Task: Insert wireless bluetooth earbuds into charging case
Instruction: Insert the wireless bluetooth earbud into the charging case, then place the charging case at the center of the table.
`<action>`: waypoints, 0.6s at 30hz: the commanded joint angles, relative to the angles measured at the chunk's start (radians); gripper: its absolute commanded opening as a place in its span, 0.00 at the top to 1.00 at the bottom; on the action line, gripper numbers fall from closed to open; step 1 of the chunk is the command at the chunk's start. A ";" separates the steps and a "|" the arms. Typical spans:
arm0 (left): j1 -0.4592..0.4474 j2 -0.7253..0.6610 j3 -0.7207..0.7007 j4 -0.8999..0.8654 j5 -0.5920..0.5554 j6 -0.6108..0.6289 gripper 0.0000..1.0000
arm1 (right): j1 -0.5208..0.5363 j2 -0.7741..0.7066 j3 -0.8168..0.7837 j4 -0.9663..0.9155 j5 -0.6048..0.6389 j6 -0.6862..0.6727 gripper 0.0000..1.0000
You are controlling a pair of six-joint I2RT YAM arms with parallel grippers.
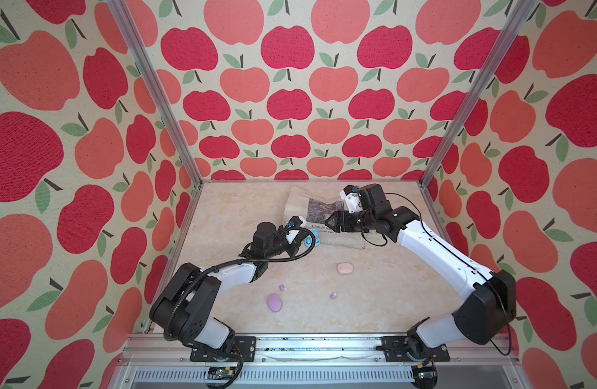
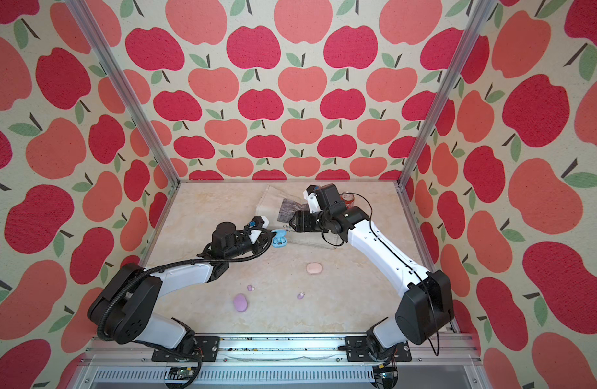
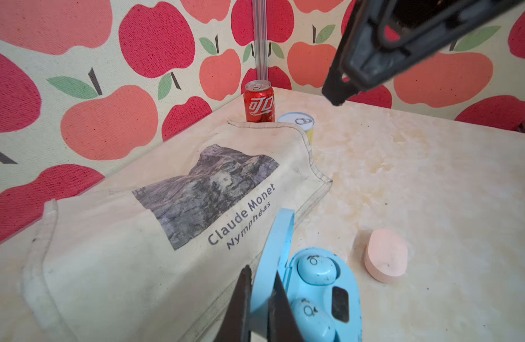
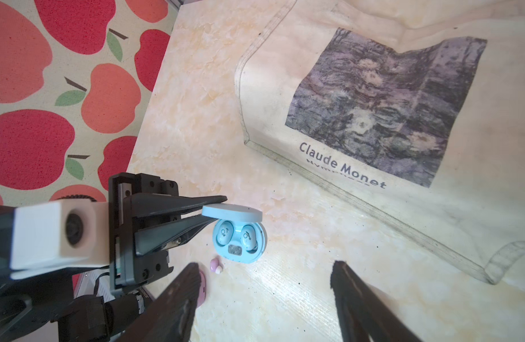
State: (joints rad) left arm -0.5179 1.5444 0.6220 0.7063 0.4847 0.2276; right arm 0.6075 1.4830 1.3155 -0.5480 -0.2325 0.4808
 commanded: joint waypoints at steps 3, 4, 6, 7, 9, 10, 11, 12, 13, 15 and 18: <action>-0.006 0.120 -0.015 0.116 0.052 0.038 1.00 | -0.011 -0.008 -0.044 -0.016 0.040 0.037 0.26; -0.008 0.142 -0.012 0.122 0.061 0.038 1.00 | -0.014 -0.007 -0.048 -0.016 0.042 0.037 0.26; -0.012 0.171 -0.007 0.134 0.078 0.062 1.00 | -0.017 -0.001 -0.050 -0.019 0.045 0.039 0.26; -0.015 0.185 -0.003 0.134 0.092 0.069 1.00 | -0.019 0.002 -0.050 -0.020 0.045 0.039 0.26; -0.023 0.199 0.004 0.128 0.105 0.085 1.00 | -0.022 0.007 -0.047 -0.023 0.046 0.038 0.26; -0.027 0.207 0.010 0.116 0.114 0.096 1.00 | -0.023 0.009 -0.044 -0.024 0.048 0.039 0.26; -0.032 0.213 0.014 0.102 0.123 0.109 1.00 | -0.023 0.012 -0.043 -0.026 0.050 0.039 0.26; -0.038 0.218 0.018 0.092 0.130 0.117 1.00 | -0.025 0.015 -0.044 -0.026 0.050 0.041 0.26; -0.043 0.225 0.021 0.082 0.133 0.128 1.00 | -0.025 0.016 -0.043 -0.026 0.051 0.041 0.26; -0.056 0.233 0.024 0.066 0.134 0.146 1.00 | -0.025 0.018 -0.044 -0.026 0.054 0.044 0.26; -0.068 0.247 0.034 0.039 0.127 0.176 1.00 | -0.025 0.015 -0.048 -0.023 0.055 0.048 0.26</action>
State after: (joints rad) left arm -0.5762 1.7687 0.6296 0.7692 0.5777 0.3515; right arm 0.5888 1.4925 1.2766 -0.5552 -0.1913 0.5076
